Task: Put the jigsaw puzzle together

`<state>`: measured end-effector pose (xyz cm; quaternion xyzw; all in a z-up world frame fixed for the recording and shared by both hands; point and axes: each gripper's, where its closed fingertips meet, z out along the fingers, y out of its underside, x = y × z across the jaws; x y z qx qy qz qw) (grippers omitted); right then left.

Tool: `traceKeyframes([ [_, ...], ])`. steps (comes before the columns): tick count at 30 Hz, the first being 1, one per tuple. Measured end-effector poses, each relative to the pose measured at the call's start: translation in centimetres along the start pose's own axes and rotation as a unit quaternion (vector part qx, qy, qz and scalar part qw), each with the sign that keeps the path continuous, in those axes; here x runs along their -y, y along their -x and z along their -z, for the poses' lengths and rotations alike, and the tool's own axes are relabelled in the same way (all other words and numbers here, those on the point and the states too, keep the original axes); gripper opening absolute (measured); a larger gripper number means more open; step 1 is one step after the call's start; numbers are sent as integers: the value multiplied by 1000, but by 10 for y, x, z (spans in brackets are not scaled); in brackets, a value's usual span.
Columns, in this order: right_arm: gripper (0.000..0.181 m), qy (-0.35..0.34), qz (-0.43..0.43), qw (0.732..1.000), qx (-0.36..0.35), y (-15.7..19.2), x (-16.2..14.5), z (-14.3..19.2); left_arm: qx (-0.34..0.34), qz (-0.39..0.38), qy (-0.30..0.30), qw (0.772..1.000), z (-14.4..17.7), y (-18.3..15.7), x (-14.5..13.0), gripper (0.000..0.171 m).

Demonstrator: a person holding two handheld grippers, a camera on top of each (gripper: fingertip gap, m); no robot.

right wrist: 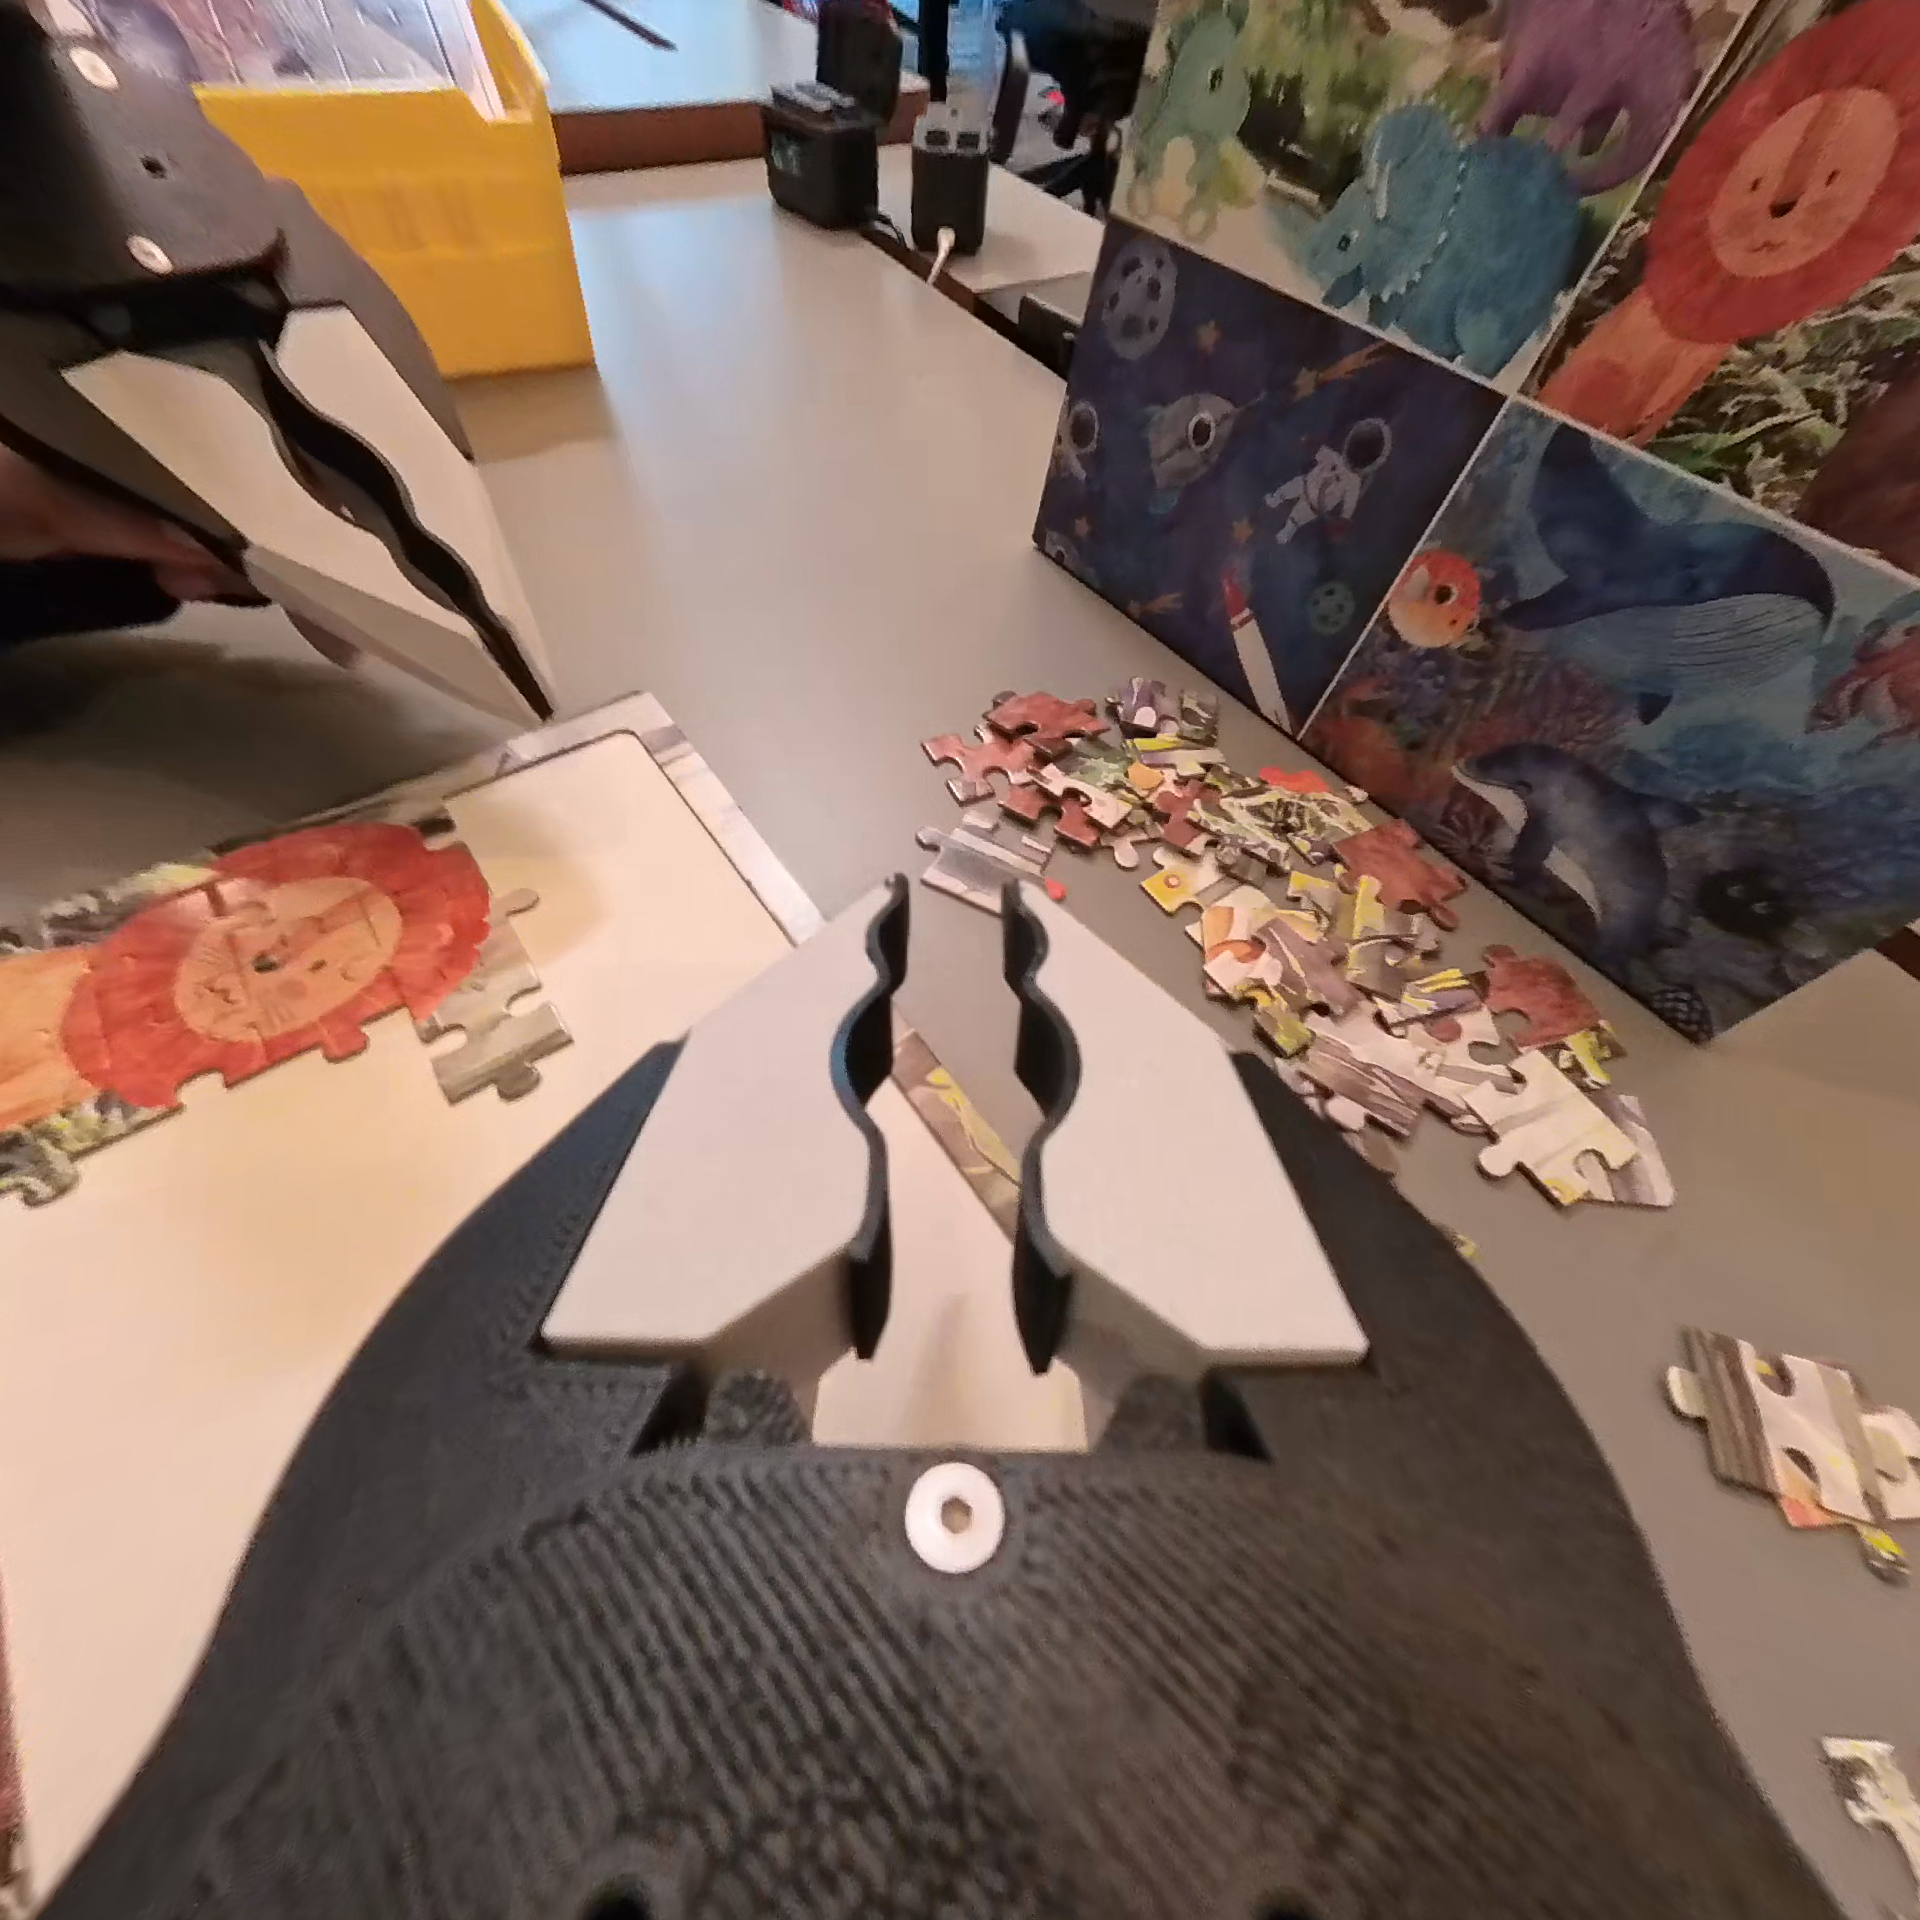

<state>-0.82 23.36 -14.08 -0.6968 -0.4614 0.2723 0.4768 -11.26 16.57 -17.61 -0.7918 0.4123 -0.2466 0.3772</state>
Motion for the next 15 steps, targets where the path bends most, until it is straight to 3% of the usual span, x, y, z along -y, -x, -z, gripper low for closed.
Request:
traceKeyframes([
  [15,15,5,10,1000,-11,-4,-6,-4,7,-4,3,1000,1,2,-1,0],
])
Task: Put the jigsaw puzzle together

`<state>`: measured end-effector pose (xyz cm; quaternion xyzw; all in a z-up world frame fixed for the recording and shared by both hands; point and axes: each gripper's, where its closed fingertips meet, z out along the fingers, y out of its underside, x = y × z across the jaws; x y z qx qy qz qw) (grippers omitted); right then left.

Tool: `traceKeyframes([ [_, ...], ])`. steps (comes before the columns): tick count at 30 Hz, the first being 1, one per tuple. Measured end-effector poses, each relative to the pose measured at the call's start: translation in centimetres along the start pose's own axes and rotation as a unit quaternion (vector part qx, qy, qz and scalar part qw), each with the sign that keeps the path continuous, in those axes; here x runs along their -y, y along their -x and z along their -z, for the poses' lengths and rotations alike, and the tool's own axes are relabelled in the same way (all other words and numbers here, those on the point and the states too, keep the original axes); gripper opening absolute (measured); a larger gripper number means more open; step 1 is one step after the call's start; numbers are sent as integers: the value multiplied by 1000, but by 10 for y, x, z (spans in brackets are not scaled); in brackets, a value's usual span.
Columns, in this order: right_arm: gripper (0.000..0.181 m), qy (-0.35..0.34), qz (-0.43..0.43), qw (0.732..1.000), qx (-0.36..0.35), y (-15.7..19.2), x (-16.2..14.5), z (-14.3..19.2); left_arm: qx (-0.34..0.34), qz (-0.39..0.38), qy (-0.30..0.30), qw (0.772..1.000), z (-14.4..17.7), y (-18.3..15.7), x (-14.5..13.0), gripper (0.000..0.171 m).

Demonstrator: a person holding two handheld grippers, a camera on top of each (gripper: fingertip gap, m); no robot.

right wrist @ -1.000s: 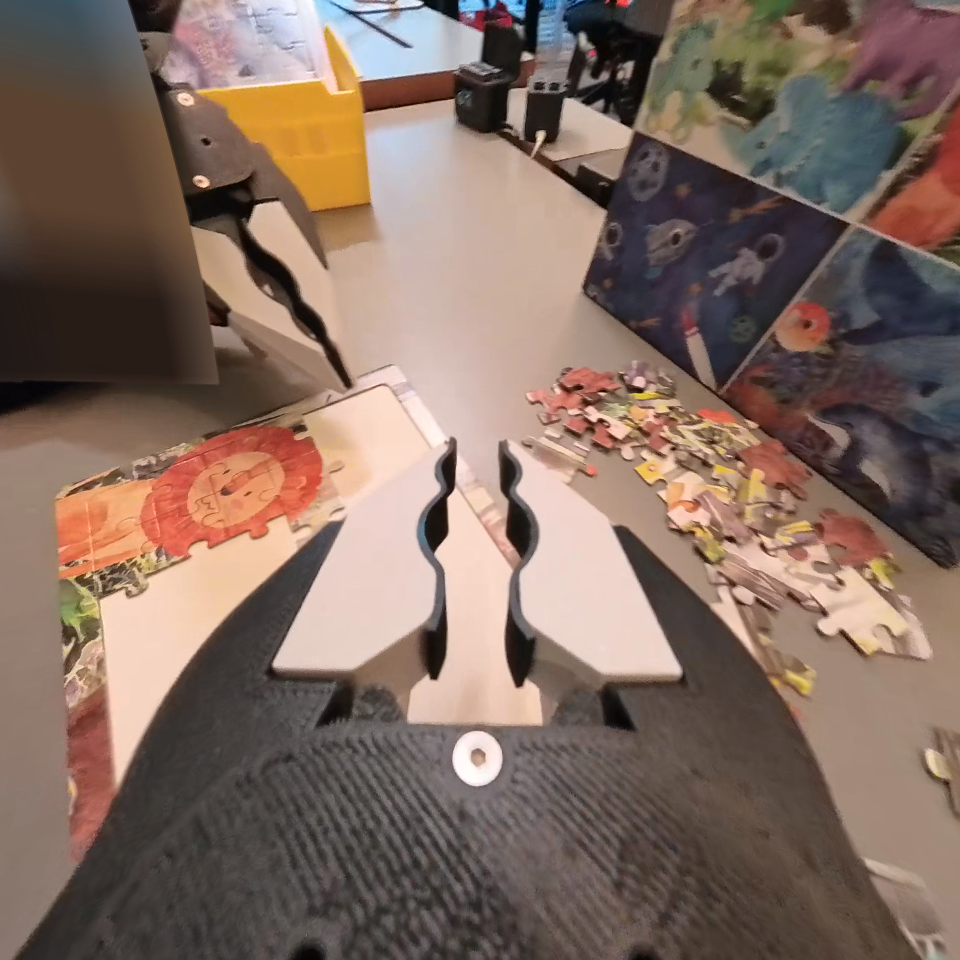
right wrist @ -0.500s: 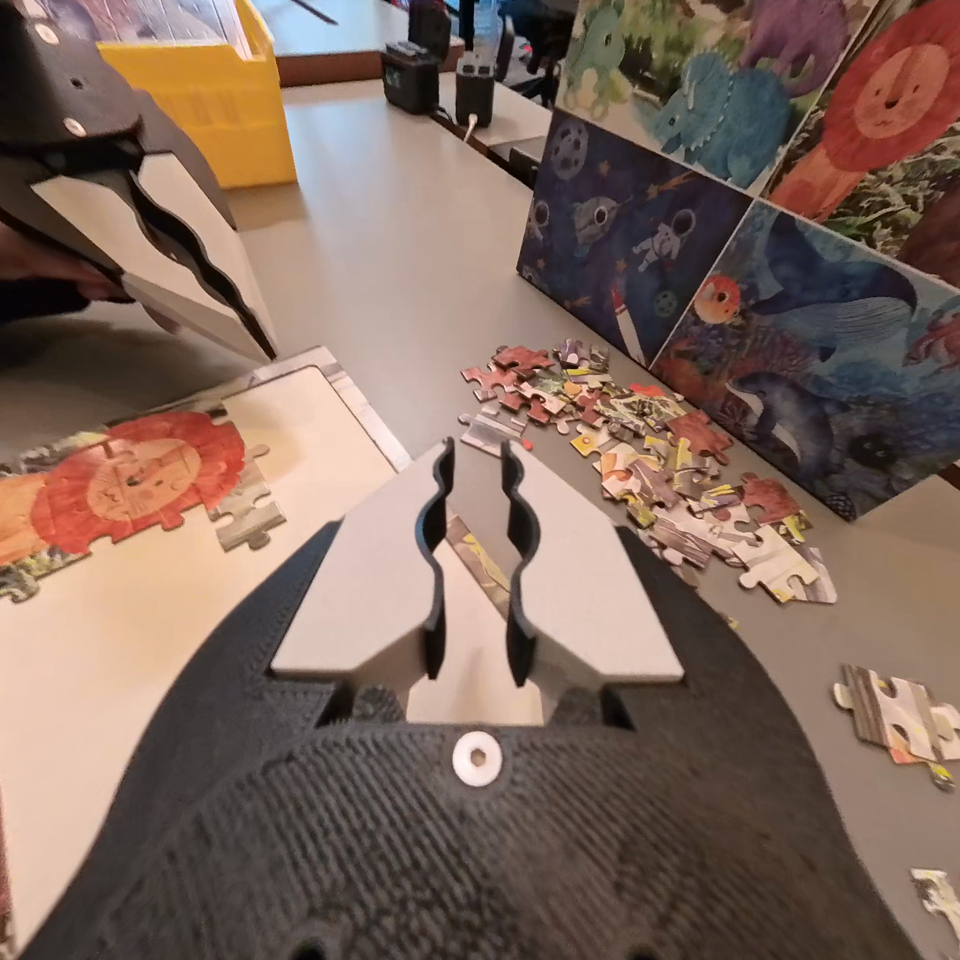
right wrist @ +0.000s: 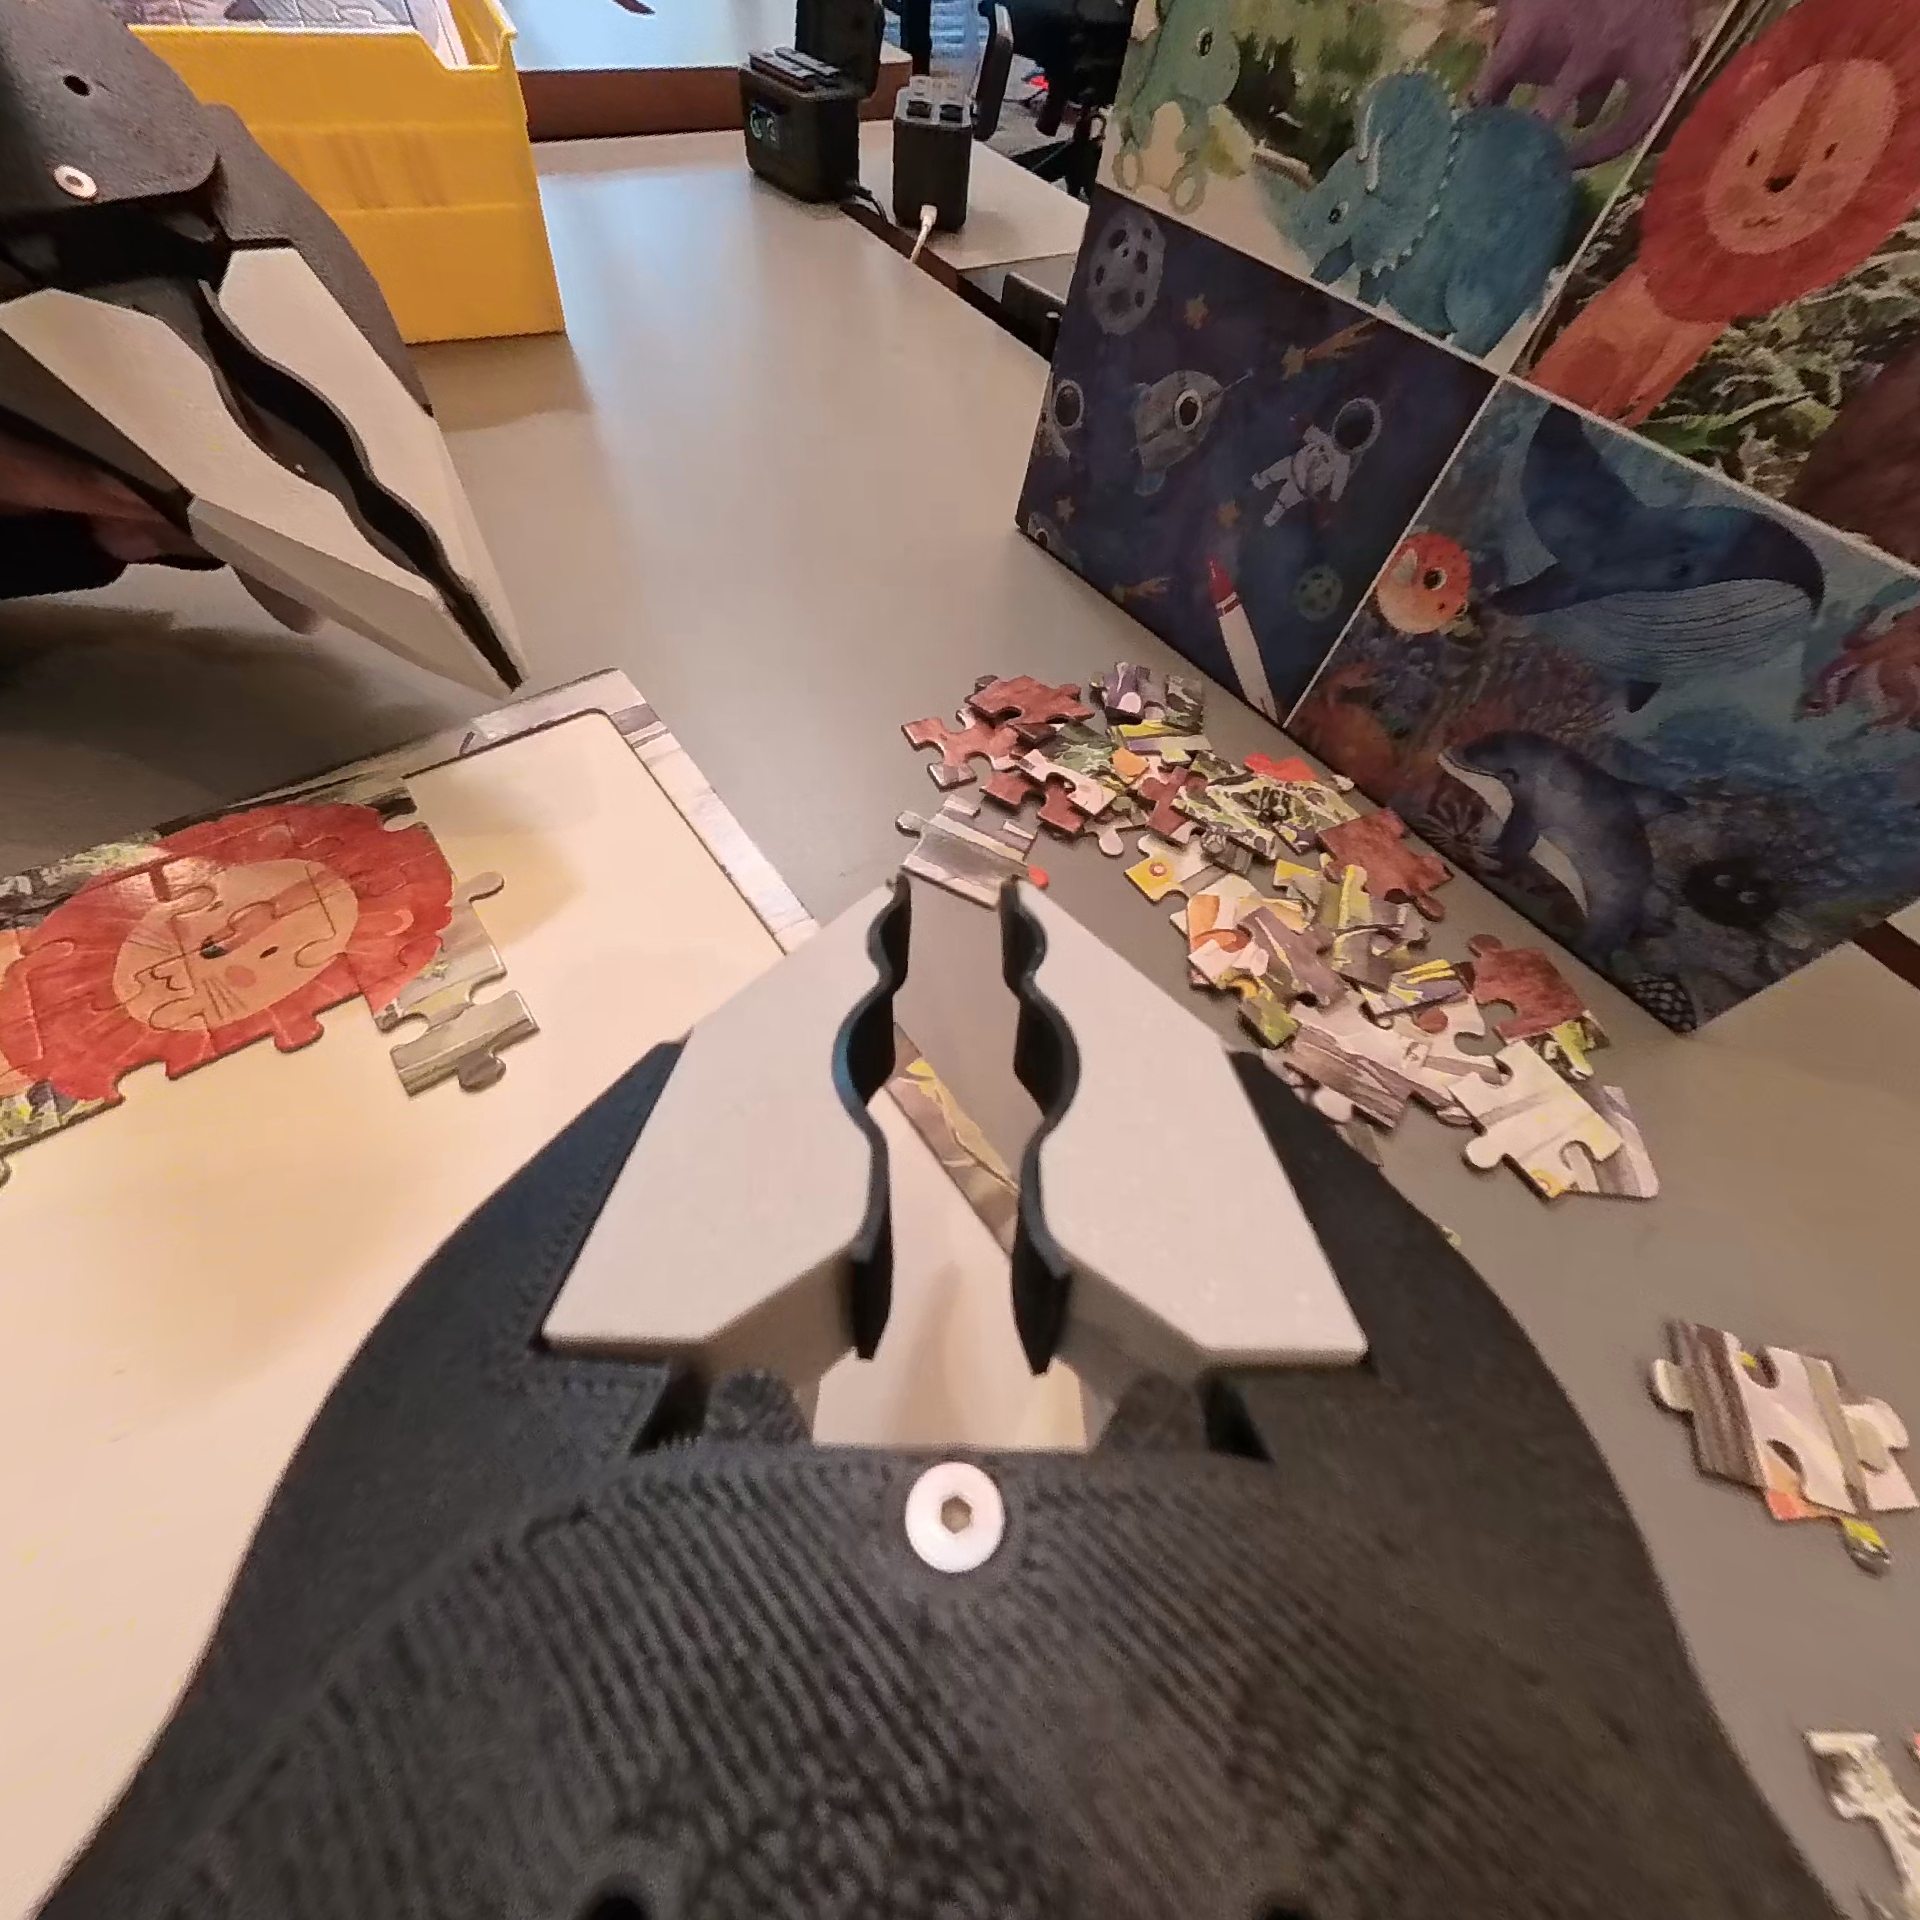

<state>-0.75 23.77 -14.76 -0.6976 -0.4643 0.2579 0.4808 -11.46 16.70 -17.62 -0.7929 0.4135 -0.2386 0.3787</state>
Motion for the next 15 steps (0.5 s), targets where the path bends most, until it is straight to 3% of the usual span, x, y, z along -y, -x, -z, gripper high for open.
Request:
traceKeyframes([
  [3,14,12,-6,999,35,14,-3,-2,4,1,4,1000,1,3,-2,0],
  [8,22,97,-57,956,271,90,-18,8,21,4,38,999,5,18,-19,0],
  [15,21,174,44,953,246,111,-51,-7,5,30,70,997,15,32,-43,0],
])
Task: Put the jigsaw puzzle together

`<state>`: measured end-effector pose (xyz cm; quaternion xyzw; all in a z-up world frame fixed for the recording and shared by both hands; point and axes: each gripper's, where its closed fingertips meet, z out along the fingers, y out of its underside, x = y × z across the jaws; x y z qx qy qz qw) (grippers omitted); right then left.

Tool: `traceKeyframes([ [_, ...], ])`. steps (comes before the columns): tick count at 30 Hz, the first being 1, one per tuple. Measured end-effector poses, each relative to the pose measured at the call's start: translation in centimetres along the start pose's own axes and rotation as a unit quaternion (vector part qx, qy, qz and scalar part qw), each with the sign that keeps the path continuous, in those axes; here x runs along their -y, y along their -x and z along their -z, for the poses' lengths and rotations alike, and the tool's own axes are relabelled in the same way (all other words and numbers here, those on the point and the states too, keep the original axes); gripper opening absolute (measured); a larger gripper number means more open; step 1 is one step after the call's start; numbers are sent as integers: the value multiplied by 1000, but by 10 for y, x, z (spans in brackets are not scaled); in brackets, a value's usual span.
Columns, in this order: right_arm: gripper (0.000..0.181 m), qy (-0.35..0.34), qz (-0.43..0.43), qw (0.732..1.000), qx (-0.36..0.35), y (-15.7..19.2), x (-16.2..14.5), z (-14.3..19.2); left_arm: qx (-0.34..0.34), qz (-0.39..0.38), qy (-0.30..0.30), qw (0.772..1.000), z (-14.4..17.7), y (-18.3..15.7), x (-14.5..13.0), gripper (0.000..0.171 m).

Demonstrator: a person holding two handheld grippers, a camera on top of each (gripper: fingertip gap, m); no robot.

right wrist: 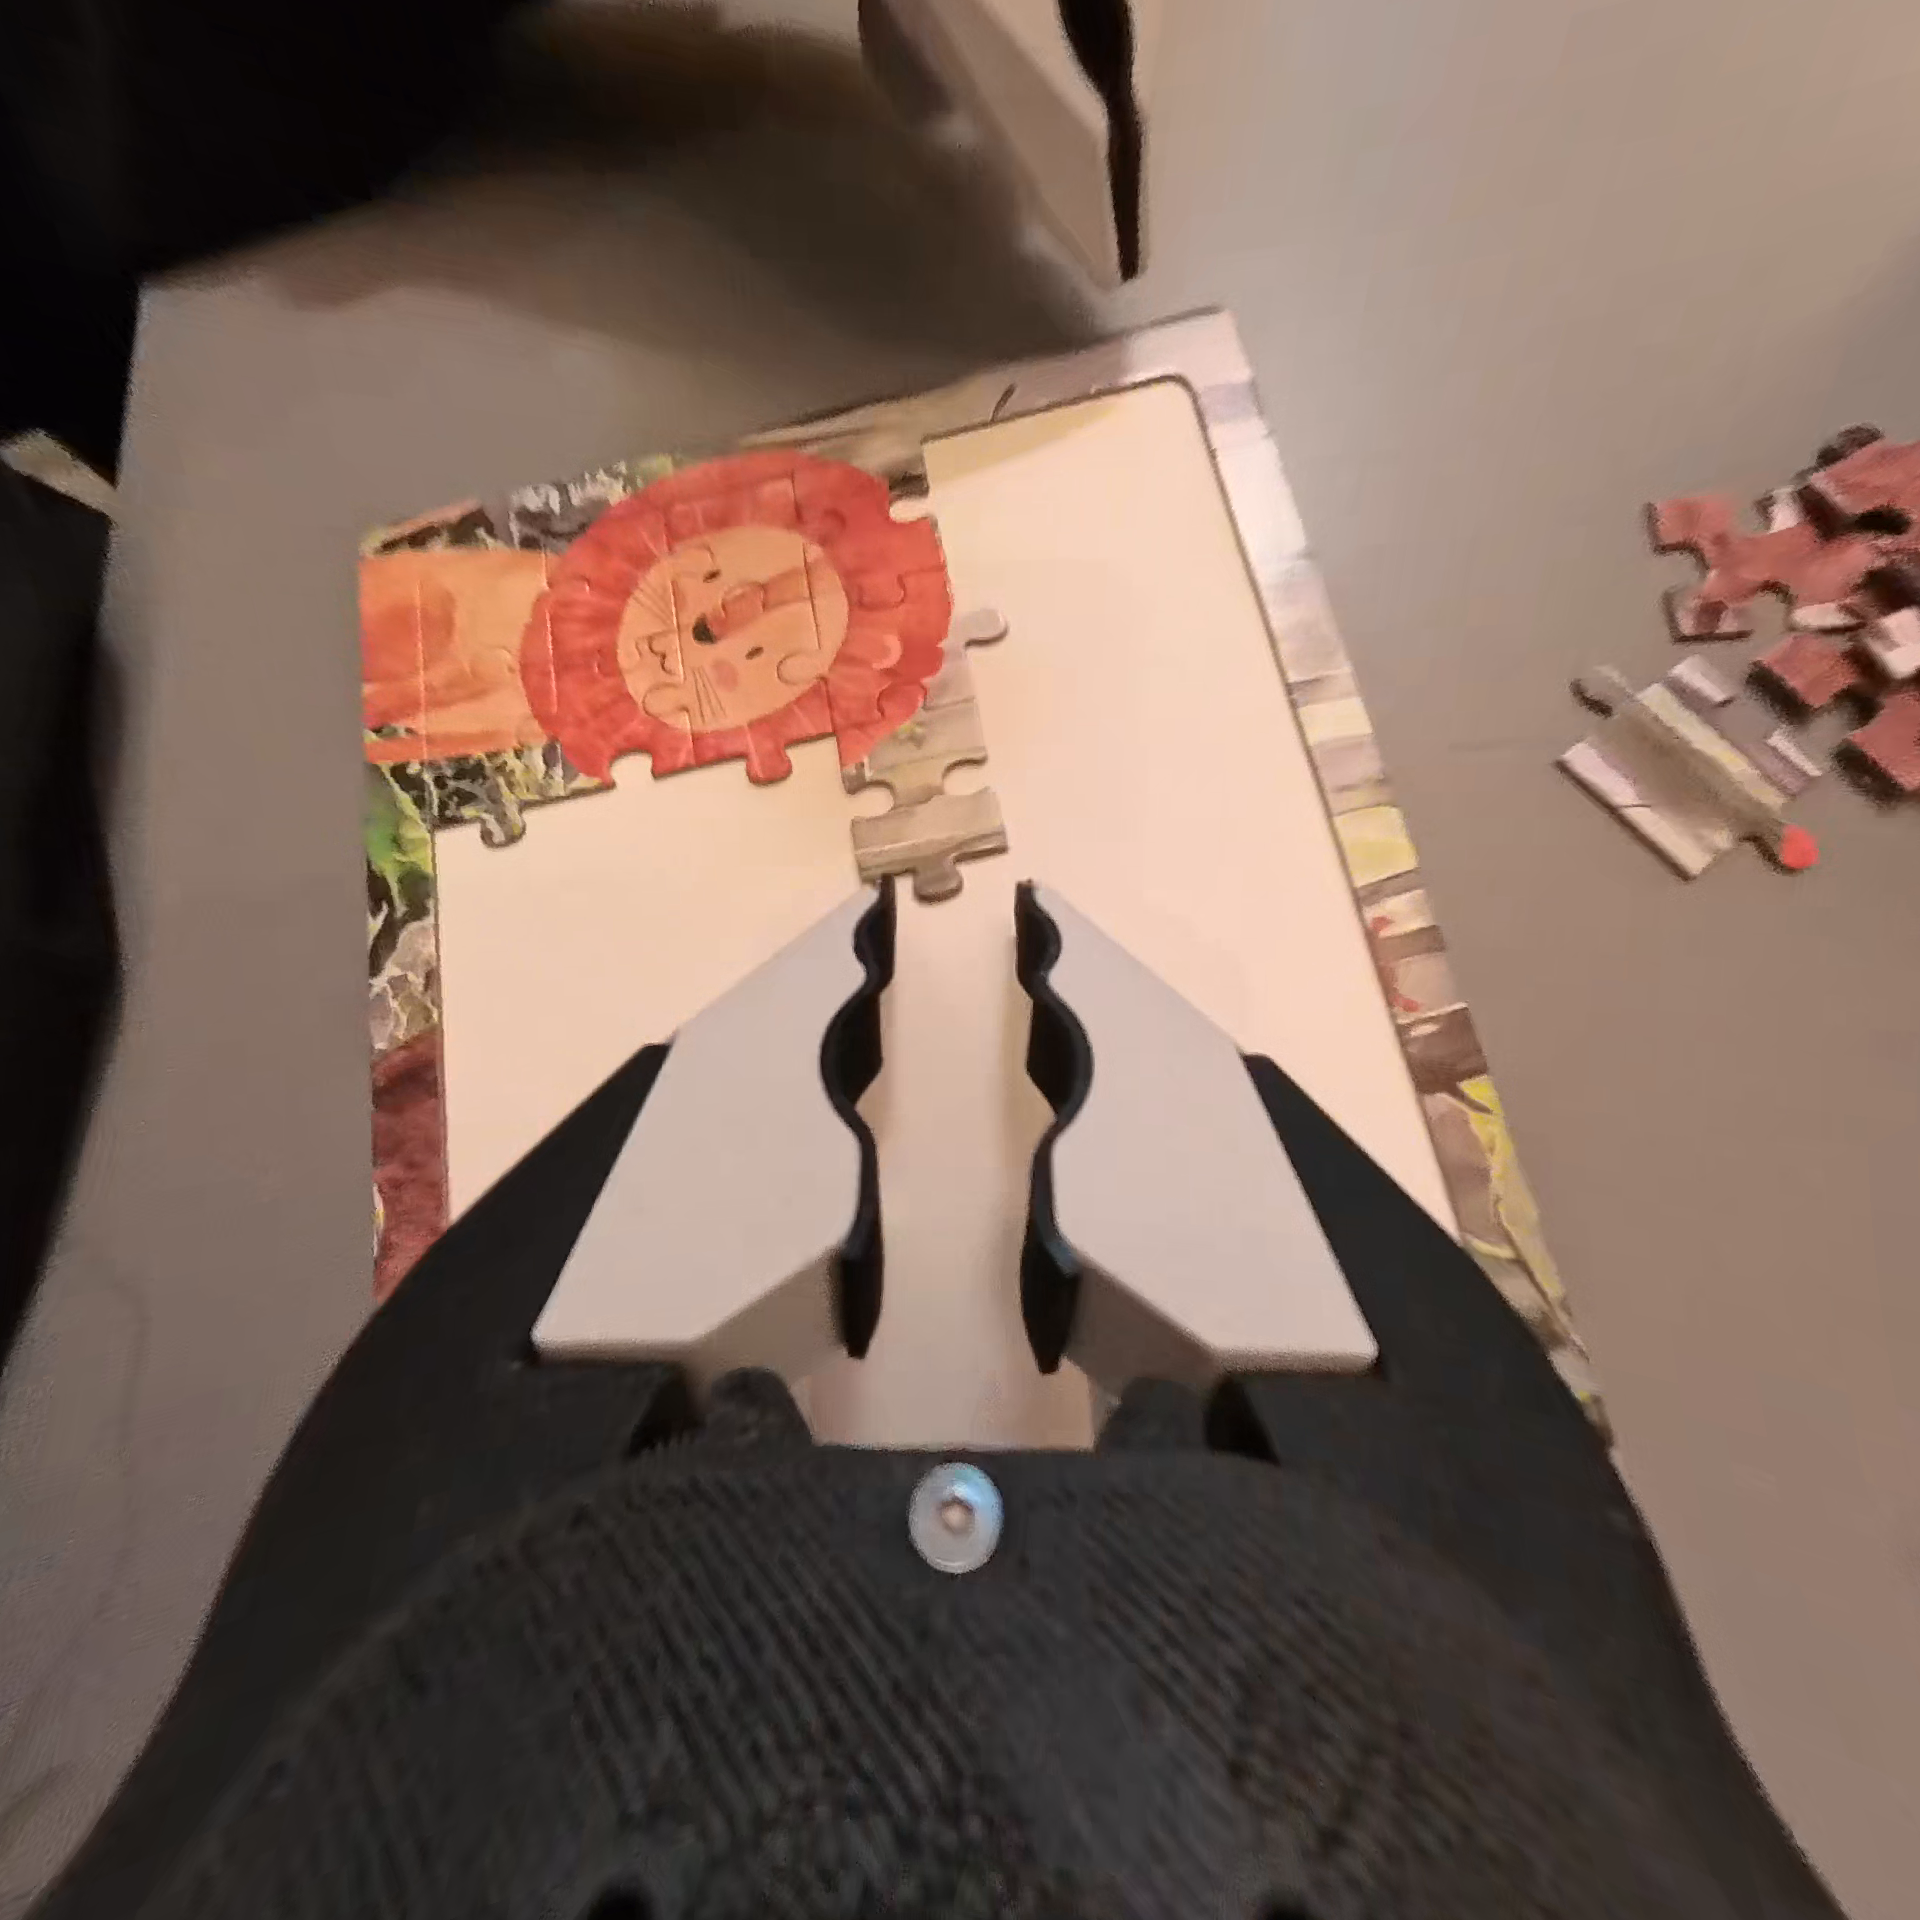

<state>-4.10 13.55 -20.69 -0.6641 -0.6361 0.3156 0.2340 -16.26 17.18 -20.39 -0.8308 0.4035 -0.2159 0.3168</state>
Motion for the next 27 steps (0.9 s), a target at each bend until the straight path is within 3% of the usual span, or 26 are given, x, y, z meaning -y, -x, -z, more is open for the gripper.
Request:
traceKeyframes([
  [8,20,9,0,1000,18,7,-3,-7,-52,-36,37,997,-2,-18,-17,0],
  [22,18,-8,4,999,32,12,1,-12,-56,-33,35,997,-2,-19,-17,0],
  [27,19,-30,16,999,5,4,10,-1,-56,-37,11,998,2,-21,-8,0],
])
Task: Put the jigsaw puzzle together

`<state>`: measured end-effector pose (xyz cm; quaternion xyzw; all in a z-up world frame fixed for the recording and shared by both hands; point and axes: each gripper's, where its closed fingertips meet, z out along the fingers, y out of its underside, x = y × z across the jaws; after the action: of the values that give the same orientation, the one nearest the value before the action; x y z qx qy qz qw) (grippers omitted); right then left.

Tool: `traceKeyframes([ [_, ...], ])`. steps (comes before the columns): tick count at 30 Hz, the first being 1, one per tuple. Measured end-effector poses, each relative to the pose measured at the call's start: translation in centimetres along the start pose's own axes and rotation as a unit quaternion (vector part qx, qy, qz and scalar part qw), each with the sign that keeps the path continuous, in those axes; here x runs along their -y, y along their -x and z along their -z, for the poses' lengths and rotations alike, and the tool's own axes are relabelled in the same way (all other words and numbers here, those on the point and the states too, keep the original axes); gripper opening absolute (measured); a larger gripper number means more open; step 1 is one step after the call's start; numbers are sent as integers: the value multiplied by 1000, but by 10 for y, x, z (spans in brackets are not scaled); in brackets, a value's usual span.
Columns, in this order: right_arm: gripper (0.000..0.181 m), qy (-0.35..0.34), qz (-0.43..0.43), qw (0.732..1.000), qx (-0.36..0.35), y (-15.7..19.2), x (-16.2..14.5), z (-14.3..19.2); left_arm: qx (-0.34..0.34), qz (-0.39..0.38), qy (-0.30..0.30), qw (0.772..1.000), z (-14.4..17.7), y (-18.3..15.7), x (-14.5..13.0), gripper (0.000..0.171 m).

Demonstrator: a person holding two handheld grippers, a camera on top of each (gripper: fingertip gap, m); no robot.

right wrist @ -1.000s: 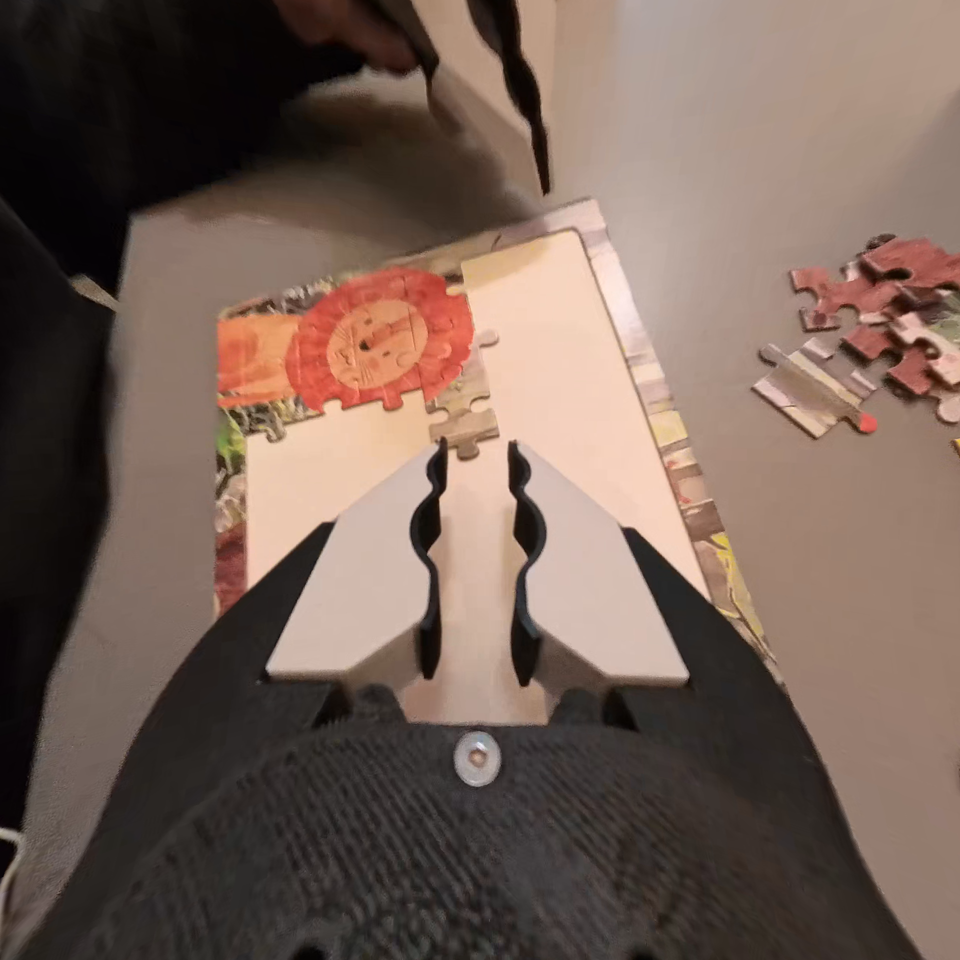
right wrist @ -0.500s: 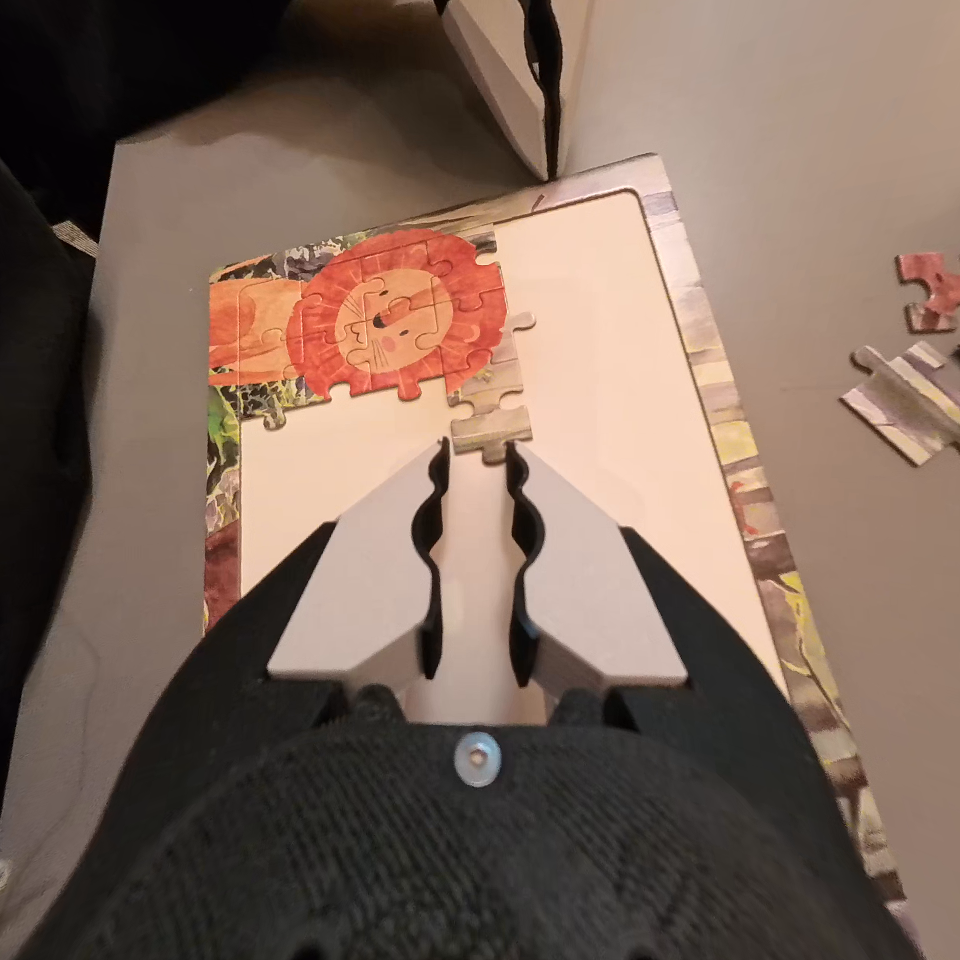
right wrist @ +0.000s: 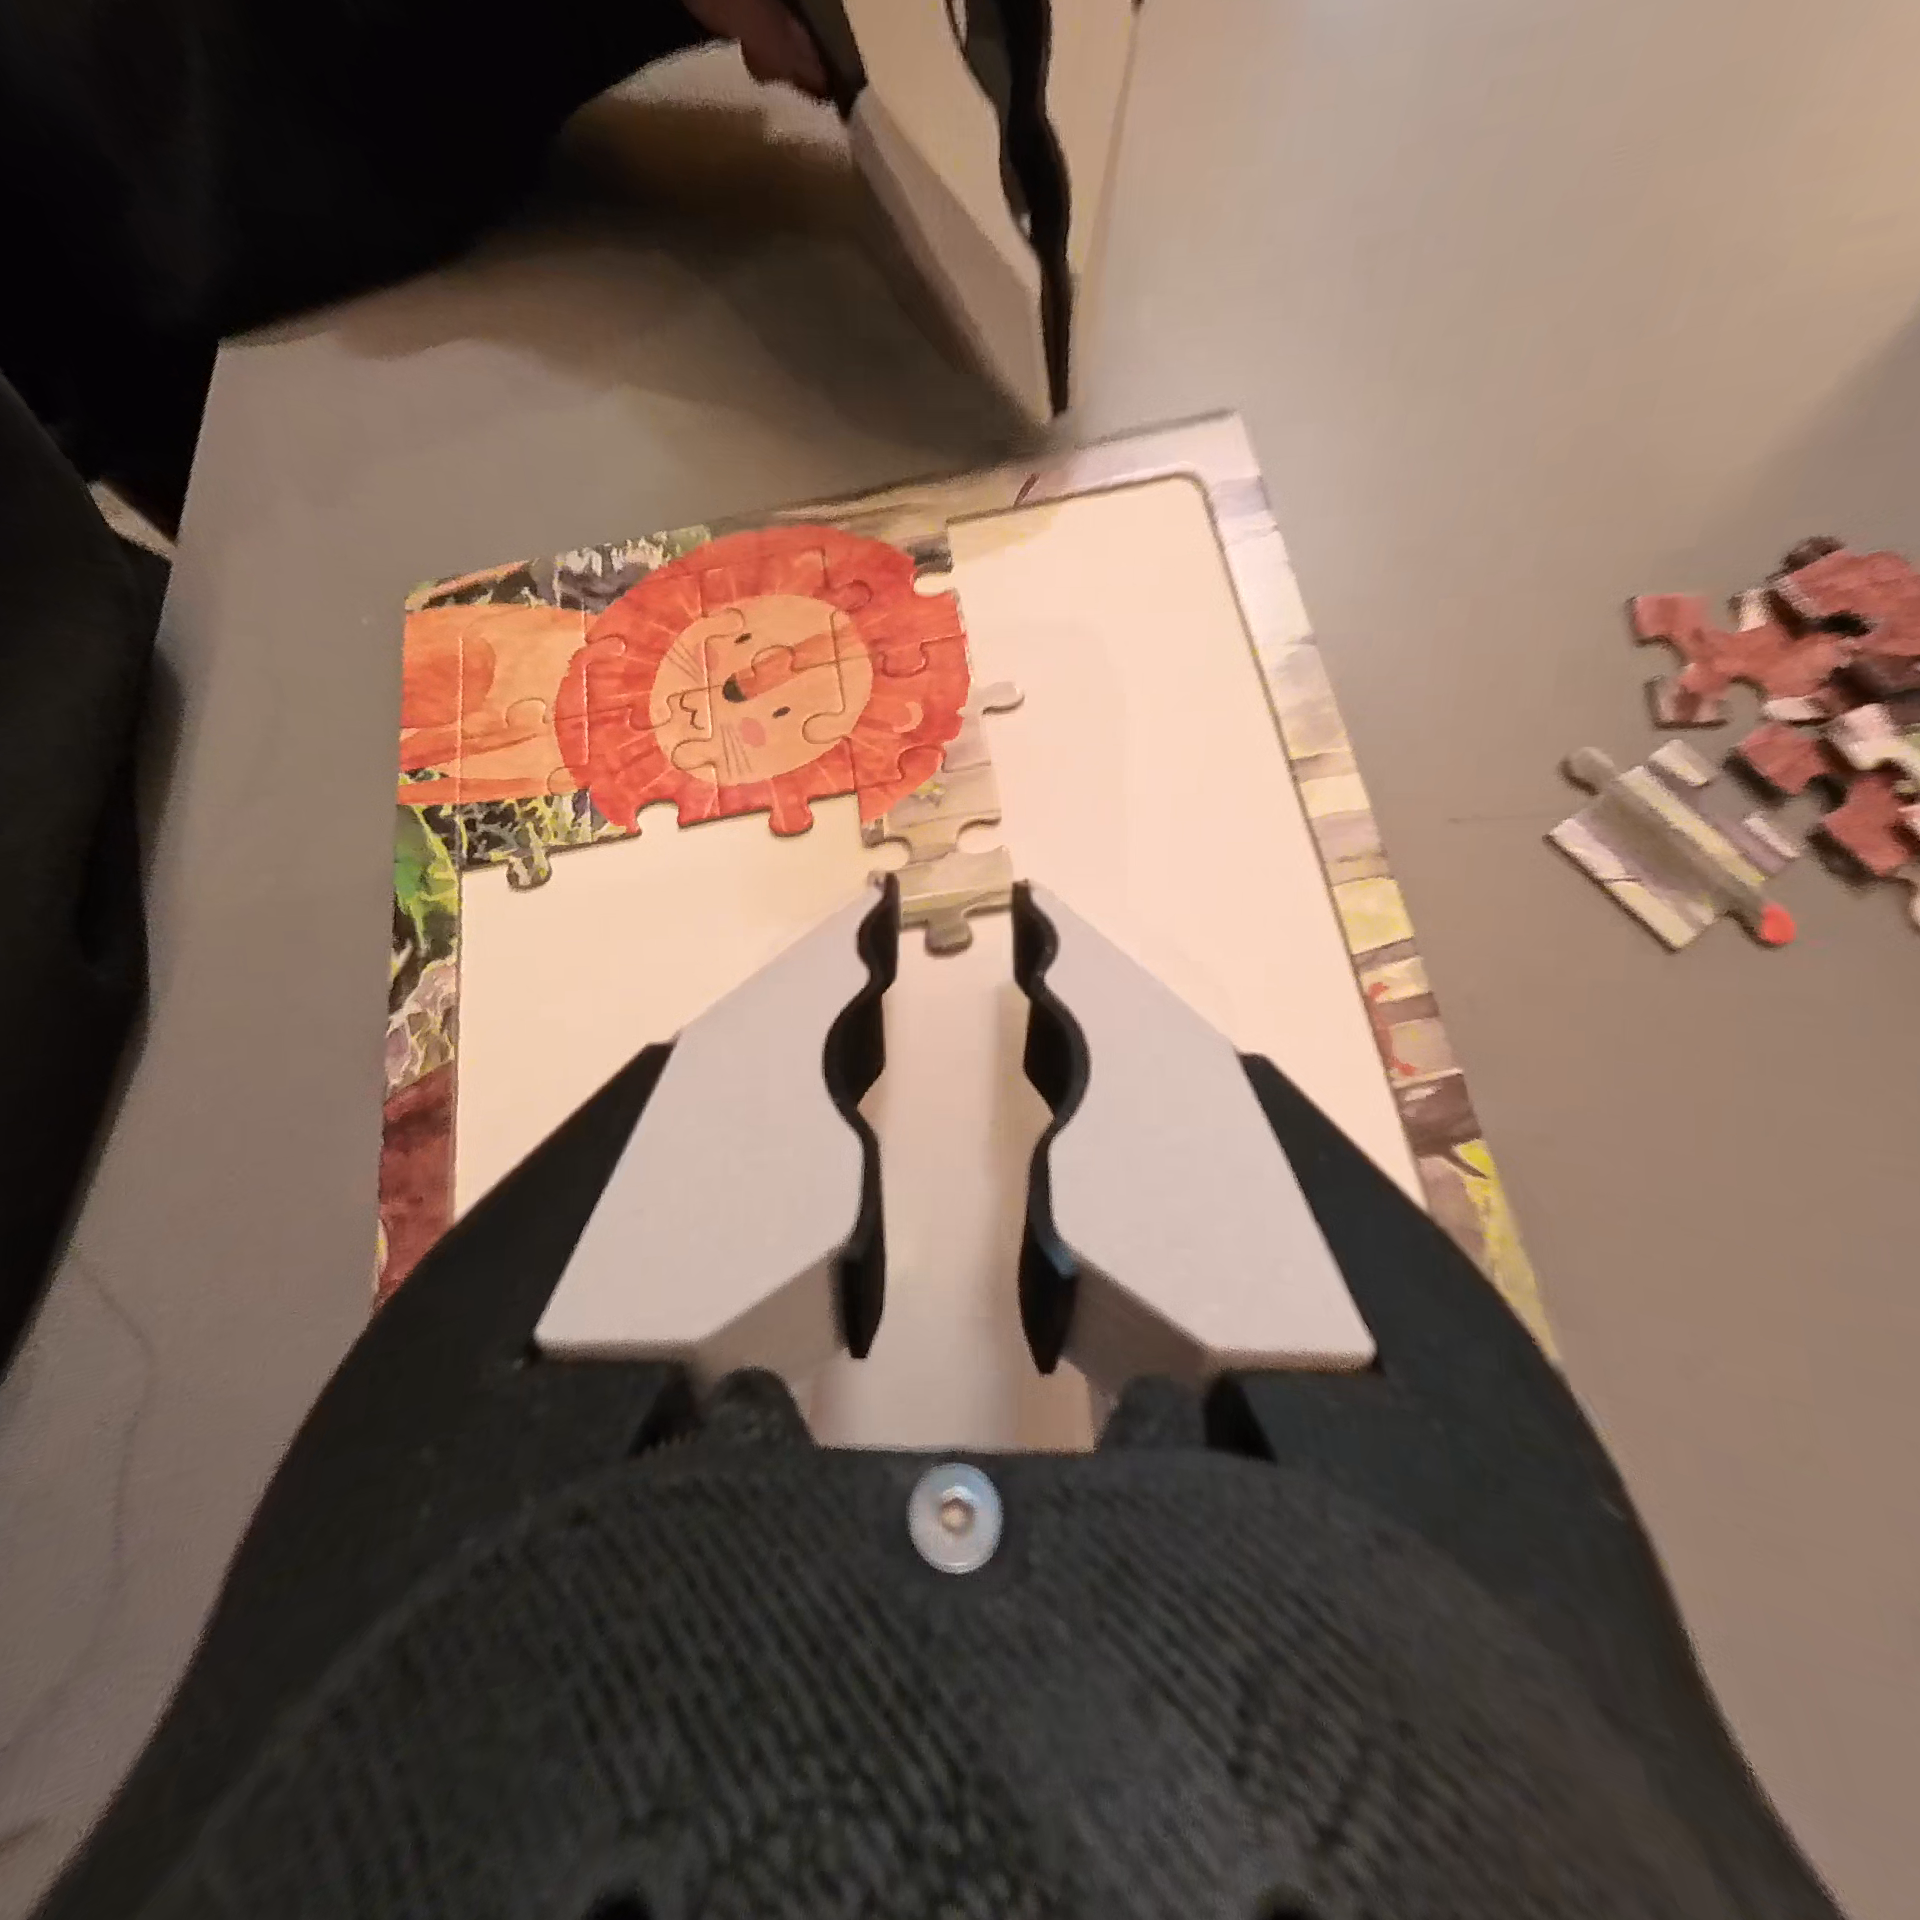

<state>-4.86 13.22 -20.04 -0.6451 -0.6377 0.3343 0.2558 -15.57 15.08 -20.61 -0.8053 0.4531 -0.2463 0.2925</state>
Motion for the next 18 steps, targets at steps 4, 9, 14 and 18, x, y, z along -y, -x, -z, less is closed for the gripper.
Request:
traceKeyframes([
  [4,16,-59,-6,998,-28,-13,18,18,10,5,-36,999,8,4,11,0],
  [9,13,-116,-2,988,-98,-38,32,46,34,4,-58,998,13,10,17,0],
  [14,13,-139,-23,966,-217,-81,28,92,94,-11,-76,993,18,22,24,0],
  [18,13,-192,-62,942,-268,-103,25,137,105,-7,-100,989,22,23,32,0],
])
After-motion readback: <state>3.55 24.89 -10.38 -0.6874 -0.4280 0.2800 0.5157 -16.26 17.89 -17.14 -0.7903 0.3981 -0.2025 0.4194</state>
